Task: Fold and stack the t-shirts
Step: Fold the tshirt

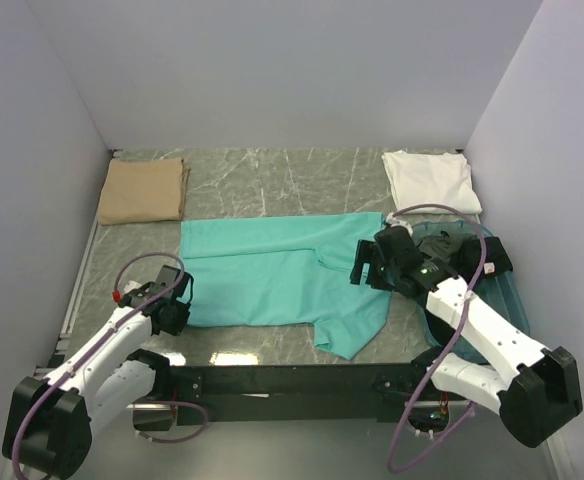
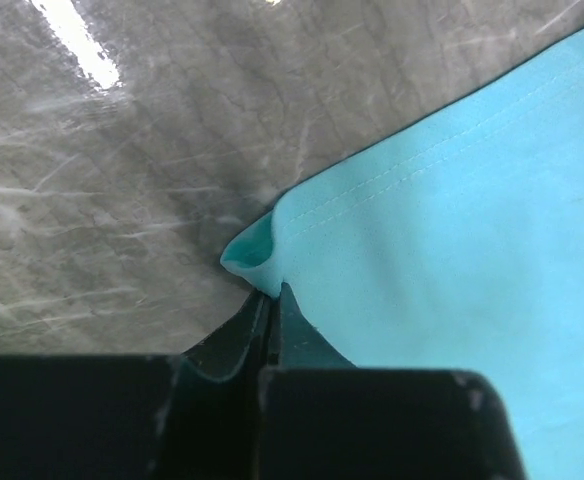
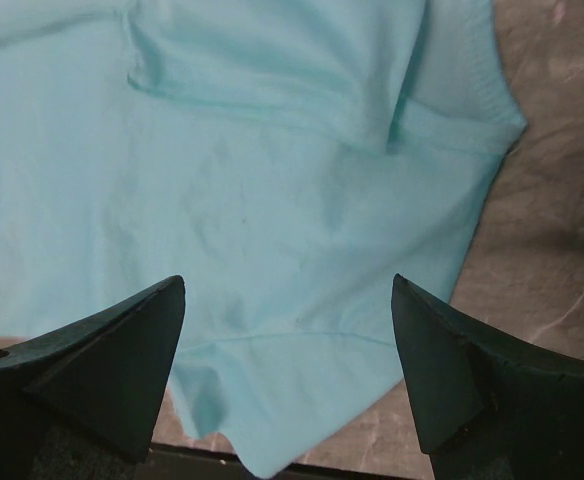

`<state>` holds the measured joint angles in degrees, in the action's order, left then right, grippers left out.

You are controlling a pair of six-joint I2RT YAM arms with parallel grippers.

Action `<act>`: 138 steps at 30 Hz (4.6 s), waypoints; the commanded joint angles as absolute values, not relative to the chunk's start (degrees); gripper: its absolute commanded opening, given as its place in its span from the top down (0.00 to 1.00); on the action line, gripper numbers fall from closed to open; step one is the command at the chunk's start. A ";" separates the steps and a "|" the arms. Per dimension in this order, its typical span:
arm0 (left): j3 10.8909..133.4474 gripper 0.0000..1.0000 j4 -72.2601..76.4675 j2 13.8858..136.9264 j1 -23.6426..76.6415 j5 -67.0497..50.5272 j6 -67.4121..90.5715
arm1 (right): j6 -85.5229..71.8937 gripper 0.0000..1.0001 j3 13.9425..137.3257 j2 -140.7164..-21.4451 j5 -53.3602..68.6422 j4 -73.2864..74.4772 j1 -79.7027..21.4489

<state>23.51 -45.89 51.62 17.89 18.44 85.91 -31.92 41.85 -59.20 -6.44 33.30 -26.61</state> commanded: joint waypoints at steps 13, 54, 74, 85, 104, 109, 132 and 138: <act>25.14 0.99 -45.00 53.70 18.02 21.62 84.11 | -37.61 0.17 39.02 -63.10 -8.53 45.35 -64.84; 31.64 0.99 -45.96 51.24 18.02 20.48 81.83 | -37.36 0.99 49.65 -69.43 -24.52 53.26 -58.01; 41.39 0.99 -39.82 66.08 11.51 18.72 78.75 | -25.85 1.00 63.89 -80.50 -23.21 45.09 -42.64; 48.51 0.99 -39.20 74.17 11.08 21.09 77.08 | -22.50 1.00 67.41 -85.69 -21.80 41.84 -37.71; 56.87 0.99 -38.76 88.33 9.05 22.41 74.18 | -19.69 1.00 72.59 -96.94 -18.81 35.60 -31.73; 56.86 0.72 -36.30 88.24 8.26 22.06 72.78 | -19.43 0.77 74.96 -101.07 -18.54 32.70 -29.54; 53.52 0.01 -21.37 74.08 9.23 7.74 56.44 | -28.29 0.15 48.35 -76.90 -10.36 23.56 -30.14; 58.00 0.01 -18.28 84.10 9.49 9.49 53.26 | -33.21 0.15 45.88 -79.18 -12.73 24.52 -29.88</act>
<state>54.70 -22.35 80.97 9.26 8.86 56.82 -29.23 46.17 -78.08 -10.44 25.78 -29.74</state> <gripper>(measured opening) 0.995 0.846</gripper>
